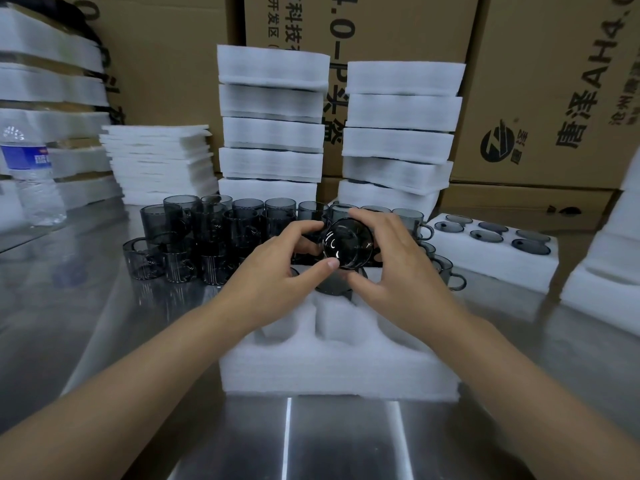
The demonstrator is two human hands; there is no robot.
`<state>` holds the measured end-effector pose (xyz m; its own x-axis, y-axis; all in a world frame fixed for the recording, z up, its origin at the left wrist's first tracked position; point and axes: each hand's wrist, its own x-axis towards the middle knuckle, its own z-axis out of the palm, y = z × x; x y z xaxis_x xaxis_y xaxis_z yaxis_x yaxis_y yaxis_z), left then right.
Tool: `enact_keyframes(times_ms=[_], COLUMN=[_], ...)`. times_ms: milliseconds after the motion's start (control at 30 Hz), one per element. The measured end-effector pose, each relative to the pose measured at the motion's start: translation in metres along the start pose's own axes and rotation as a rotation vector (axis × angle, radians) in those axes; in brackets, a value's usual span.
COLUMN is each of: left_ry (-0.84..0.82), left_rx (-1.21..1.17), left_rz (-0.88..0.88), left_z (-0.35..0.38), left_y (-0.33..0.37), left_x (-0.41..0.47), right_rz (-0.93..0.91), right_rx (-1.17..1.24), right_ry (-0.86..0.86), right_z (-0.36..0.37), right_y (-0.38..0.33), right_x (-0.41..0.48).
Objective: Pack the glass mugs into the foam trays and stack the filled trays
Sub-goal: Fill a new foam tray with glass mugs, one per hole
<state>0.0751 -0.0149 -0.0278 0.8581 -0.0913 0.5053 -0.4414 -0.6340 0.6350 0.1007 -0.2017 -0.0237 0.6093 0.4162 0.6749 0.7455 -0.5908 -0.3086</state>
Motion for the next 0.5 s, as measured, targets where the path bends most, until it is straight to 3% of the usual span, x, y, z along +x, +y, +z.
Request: enact_keyframes(times_ms=[300,500], left_ry=[-0.016,-0.118], left_rx=[-0.031,0.001], left_rz=[-0.011,0.033], left_z=[-0.001,-0.001], left_y=[0.001,0.0], left_x=[0.0,-0.001], right_rz=[0.043,0.3], right_rx=[0.071,0.439], right_ry=[-0.005,0.153], right_z=[0.0,-0.005], right_y=[-0.002,0.007], right_x=[0.001,0.004])
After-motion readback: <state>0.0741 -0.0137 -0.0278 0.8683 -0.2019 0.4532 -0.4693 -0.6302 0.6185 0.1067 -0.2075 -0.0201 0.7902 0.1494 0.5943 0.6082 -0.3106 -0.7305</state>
